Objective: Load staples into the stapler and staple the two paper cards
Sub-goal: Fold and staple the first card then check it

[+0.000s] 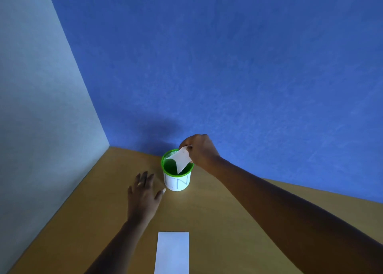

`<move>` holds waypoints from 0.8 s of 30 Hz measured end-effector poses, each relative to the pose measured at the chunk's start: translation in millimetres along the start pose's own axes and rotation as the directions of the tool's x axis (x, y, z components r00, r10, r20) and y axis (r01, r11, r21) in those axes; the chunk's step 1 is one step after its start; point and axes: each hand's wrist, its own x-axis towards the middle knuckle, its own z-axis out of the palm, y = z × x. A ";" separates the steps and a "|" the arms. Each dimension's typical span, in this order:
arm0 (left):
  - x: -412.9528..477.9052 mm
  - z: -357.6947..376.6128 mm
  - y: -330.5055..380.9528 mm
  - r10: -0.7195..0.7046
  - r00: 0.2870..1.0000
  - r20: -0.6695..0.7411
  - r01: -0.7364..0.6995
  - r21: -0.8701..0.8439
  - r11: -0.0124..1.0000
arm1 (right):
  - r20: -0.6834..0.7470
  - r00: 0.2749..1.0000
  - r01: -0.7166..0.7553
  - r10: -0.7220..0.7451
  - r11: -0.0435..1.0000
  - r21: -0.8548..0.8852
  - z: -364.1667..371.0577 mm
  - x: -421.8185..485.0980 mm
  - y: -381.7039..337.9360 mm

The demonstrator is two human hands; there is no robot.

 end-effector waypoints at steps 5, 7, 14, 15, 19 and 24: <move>-3.4 17.6 -7.5 -0.007 0.998 0.066 0.000 0.109 0.994 | 0.061 0.998 0.039 -0.031 0.990 -0.138 16.7 12.2 6.2; -4.3 21.2 -10.0 -0.021 0.996 0.088 0.010 0.127 0.992 | 0.099 0.993 0.085 -0.064 0.972 -0.219 21.4 14.2 8.6; -3.2 24.5 -10.0 -0.052 0.997 0.060 0.046 0.094 0.995 | 0.201 0.975 0.166 -0.089 0.899 -0.406 33.5 14.4 10.9; -3.5 23.9 -9.5 -0.052 0.997 0.053 0.047 0.090 0.995 | 0.210 0.973 0.179 -0.093 0.881 -0.439 35.2 14.4 11.1; -3.1 23.3 -7.4 -0.060 0.998 0.030 0.057 0.092 0.994 | 0.210 0.968 0.228 -0.136 0.829 -0.511 40.2 14.2 13.3; -3.6 24.4 -6.7 -0.071 0.997 0.019 0.069 0.081 0.994 | 0.218 0.962 0.261 -0.164 0.787 -0.559 48.1 11.9 21.2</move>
